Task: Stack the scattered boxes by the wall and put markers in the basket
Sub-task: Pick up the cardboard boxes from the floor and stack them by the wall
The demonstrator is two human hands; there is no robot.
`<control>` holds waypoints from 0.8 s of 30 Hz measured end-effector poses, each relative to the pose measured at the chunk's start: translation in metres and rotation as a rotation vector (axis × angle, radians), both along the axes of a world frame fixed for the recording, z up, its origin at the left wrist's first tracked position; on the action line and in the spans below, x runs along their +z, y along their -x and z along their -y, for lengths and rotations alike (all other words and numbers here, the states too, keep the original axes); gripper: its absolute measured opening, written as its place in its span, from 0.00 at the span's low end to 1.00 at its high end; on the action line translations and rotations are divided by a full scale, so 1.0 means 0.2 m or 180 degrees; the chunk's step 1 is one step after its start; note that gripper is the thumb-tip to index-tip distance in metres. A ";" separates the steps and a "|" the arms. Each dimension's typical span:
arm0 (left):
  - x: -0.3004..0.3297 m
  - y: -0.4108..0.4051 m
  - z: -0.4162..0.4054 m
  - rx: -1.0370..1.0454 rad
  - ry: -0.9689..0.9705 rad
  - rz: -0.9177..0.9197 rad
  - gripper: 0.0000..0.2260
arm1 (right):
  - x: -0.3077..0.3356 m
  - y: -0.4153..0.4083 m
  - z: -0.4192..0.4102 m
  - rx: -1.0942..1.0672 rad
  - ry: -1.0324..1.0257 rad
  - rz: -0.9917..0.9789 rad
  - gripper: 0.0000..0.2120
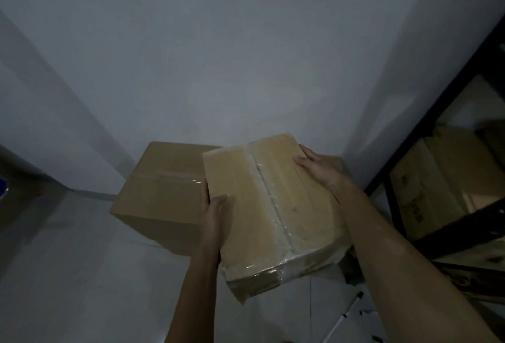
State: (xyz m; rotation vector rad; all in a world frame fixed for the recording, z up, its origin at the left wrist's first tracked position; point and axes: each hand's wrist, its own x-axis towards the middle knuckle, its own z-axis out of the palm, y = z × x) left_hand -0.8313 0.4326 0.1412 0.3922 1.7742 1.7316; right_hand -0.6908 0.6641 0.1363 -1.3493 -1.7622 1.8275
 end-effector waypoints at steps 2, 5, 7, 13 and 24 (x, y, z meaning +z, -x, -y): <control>-0.08 0.03 -0.03 0.0070 -0.0053 0.0017 0.24 | -0.07 0.05 -0.05 0.0056 -0.0060 0.0038 0.27; -0.19 0.04 -0.05 0.0058 -0.0026 -0.0056 0.25 | -0.16 0.10 -0.10 0.0133 -0.0107 0.0068 0.27; -0.26 0.05 -0.05 0.0071 0.0011 -0.0104 0.27 | -0.23 0.12 -0.12 0.0173 -0.0197 0.0110 0.27; -0.37 0.08 -0.08 0.0141 -0.0121 -0.0272 0.26 | -0.31 0.13 -0.15 0.0158 -0.0443 0.0206 0.26; -0.55 0.27 -0.08 -0.0672 -0.0656 -0.2865 0.21 | -0.28 0.12 -0.15 0.0614 -0.1865 0.0905 0.25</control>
